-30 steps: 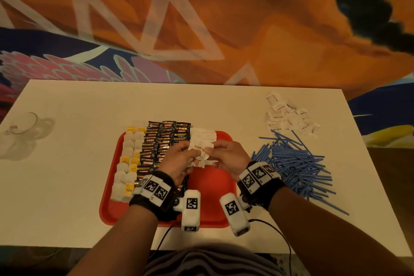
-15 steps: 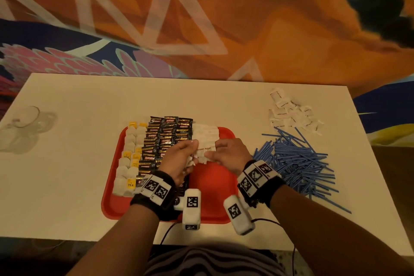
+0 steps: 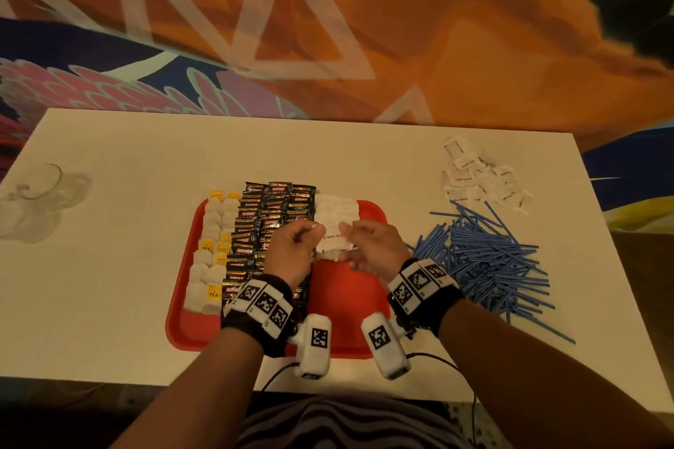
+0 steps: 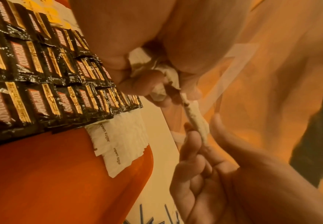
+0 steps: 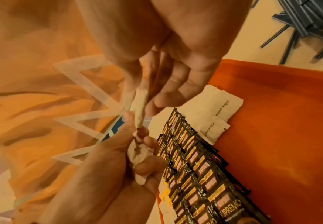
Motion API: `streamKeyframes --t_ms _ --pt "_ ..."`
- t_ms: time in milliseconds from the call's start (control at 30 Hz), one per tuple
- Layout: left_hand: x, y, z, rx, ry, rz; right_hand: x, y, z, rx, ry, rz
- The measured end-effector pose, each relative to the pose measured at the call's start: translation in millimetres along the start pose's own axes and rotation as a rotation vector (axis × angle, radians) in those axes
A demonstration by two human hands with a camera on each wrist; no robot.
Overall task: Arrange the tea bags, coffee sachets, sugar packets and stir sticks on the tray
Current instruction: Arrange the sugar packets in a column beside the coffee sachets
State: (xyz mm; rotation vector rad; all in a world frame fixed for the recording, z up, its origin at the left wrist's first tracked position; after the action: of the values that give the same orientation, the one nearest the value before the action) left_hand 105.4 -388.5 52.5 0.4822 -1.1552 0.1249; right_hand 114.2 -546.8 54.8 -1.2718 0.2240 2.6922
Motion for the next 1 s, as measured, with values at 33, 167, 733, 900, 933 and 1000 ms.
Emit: streamKeyframes --t_ms 33,167,733,900,933,1000 --pt "-1.8 0.7 -0.6 -0.001 0.001 -0.008 3.2 0.5 -0.2 -0.02 -0.009 0.024" --pt "-13.5 2.5 -0.7 -0.157 0.029 -0.117 14.1 3.3 -5.1 -0.043 -0.023 0.086" --pt "-64.0 35.3 -4.0 -0.142 0.175 -0.313 78.1 13.6 -63.7 0.147 -0.022 0.431" --pt "-68.3 47.0 -7.2 -0.105 0.195 -0.256 81.0 6.7 -82.8 0.212 0.083 0.717" --pt "-69.3 48.9 -8.0 -0.1 0.205 -0.248 81.1 5.8 -83.8 0.234 0.101 0.757" --pt "-71.8 52.6 -9.9 -0.083 0.223 -0.235 81.8 5.5 -83.8 0.28 0.128 0.772"
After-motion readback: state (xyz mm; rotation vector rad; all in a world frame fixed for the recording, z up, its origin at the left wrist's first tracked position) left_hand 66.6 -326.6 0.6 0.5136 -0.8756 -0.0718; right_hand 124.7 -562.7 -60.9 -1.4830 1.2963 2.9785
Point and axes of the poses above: each hand's wrist, its own z-axis away from the middle knuckle, its own y-axis out of the back of the hand, x = y × z, the point moved 4 cm from there along -z, towards the middle knuckle, and after that the axes turned 15 degrees about x, right-handed, at the moved point
